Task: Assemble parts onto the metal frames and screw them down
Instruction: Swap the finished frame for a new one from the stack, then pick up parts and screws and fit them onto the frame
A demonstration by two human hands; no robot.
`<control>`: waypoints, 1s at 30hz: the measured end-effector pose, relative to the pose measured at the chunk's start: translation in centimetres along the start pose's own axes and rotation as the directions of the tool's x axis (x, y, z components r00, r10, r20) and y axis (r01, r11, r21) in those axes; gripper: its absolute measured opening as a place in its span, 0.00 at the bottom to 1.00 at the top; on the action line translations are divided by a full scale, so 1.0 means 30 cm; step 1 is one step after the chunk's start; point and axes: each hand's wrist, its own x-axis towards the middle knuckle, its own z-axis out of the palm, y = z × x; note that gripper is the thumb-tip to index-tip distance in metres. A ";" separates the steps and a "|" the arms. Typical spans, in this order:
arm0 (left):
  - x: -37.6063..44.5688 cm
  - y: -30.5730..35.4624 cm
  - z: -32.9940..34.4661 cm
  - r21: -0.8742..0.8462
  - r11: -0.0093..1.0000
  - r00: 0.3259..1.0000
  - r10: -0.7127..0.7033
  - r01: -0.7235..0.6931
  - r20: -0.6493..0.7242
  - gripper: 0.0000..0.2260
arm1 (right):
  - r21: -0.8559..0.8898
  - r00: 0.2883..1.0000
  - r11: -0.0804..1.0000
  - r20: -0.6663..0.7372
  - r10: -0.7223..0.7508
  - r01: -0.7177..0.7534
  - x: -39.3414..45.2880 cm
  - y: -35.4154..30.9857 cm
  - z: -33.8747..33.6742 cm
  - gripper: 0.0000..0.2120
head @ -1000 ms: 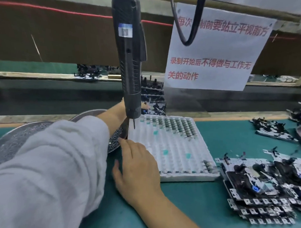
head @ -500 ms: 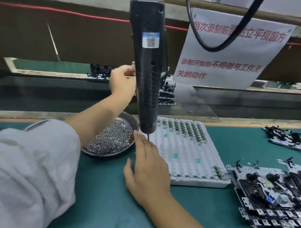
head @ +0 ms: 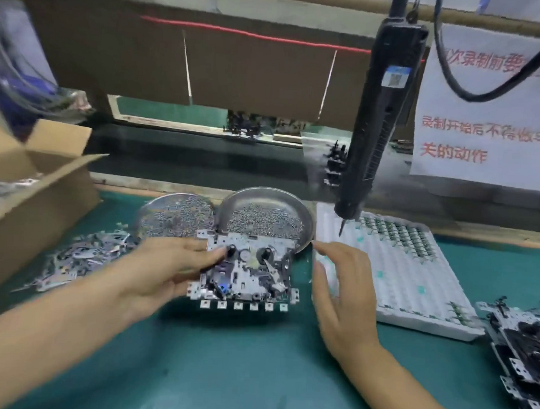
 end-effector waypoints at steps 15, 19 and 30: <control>0.018 -0.018 -0.245 0.961 0.257 0.750 0.654 -0.101 -0.096 0.07 | -0.003 0.703 0.893 0.618 -0.352 0.451 -0.043 -0.088 0.035 0.14; 0.074 -0.046 -0.274 0.959 0.261 0.817 0.574 -0.106 -0.066 0.15 | -0.018 0.730 0.915 0.609 -0.310 0.404 -0.042 -0.088 0.034 0.15; 0.076 -0.080 -0.286 0.912 0.357 0.737 0.669 -0.201 -0.100 0.12 | 0.025 0.729 0.932 0.615 -0.299 0.361 -0.044 -0.081 0.036 0.16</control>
